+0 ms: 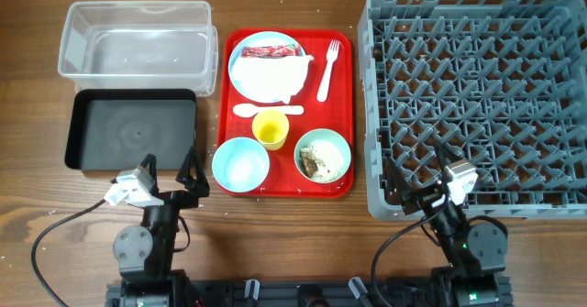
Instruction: Sort waste into correct bins and load items into the dishwasher rack
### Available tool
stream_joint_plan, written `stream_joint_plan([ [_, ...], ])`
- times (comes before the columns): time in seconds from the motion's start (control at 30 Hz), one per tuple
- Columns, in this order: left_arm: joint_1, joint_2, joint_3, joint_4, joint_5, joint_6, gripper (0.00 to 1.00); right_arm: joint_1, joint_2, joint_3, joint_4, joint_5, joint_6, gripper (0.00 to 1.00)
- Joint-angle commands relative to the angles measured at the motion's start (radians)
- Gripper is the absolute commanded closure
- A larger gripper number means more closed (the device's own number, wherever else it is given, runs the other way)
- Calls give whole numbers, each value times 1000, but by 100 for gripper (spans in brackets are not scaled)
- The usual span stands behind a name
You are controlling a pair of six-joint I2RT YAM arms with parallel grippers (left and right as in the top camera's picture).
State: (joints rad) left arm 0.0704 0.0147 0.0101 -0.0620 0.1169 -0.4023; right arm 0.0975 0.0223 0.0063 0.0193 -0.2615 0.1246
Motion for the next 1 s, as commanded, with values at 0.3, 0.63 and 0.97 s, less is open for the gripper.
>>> stream_joint_plan([
  [0.3, -3, -6, -5, -2, -27, 5, 0, 1, 0, -1, 2, 5, -18, 0],
  [0.63, -3, -6, -5, -4, -28, 5, 0, 1, 0, -1, 28, 36, -20, 0],
  [0.97, -3, -6, -2, 59, 89, 1, 0, 1, 0, -1, 94, 57, -13, 0],
])
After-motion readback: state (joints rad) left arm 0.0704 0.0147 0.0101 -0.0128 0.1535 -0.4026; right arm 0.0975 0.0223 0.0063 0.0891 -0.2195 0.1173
